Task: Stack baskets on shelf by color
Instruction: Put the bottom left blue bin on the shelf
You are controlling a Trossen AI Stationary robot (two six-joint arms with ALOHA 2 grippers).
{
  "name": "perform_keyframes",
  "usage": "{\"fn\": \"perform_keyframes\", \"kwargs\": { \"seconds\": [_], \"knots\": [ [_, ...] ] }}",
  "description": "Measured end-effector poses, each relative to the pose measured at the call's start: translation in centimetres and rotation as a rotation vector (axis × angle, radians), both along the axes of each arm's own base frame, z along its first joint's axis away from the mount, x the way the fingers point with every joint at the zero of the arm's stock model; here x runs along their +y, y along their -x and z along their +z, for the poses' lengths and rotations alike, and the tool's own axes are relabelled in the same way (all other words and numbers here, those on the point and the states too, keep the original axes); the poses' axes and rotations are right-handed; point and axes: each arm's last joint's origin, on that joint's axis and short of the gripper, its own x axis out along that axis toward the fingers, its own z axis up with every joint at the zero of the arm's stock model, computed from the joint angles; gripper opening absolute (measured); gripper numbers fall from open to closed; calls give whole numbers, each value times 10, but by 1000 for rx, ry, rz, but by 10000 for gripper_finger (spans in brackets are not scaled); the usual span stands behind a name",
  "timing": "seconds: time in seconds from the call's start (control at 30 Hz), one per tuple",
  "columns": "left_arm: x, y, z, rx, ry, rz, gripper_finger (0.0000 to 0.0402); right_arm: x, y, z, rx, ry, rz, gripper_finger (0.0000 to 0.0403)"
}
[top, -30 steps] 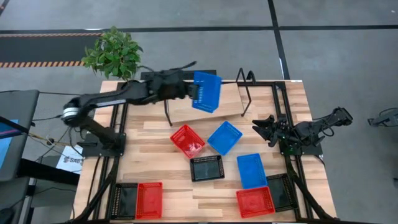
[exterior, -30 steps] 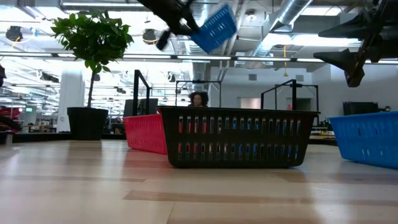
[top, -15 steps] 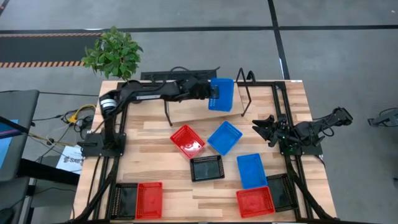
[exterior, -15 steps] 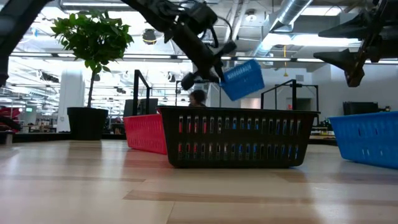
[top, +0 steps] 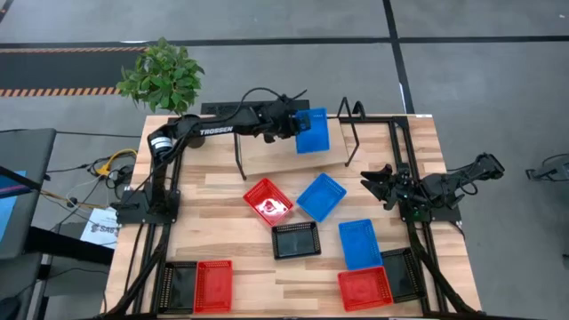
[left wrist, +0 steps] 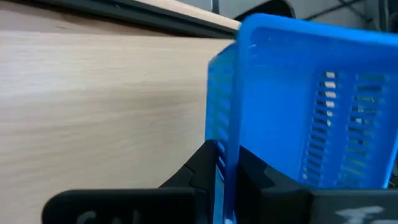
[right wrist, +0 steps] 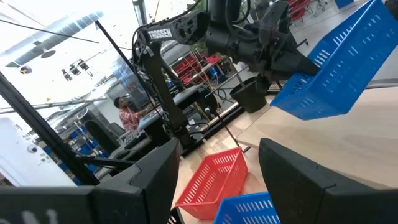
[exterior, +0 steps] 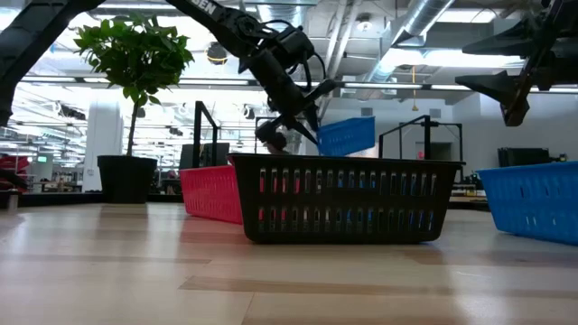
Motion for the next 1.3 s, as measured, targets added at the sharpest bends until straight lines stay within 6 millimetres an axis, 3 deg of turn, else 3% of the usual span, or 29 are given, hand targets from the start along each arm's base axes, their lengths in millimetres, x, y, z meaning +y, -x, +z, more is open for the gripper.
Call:
{"fn": "perform_keyframes", "kwargs": {
  "seconds": [1.17,1.3],
  "knots": [
    [3,15,-10,172,11,31,23,0,0,0,0,0,0,244],
    [2,12,-22,213,35,10,22,0,0,0,1,0,0,244]
  ]
}}
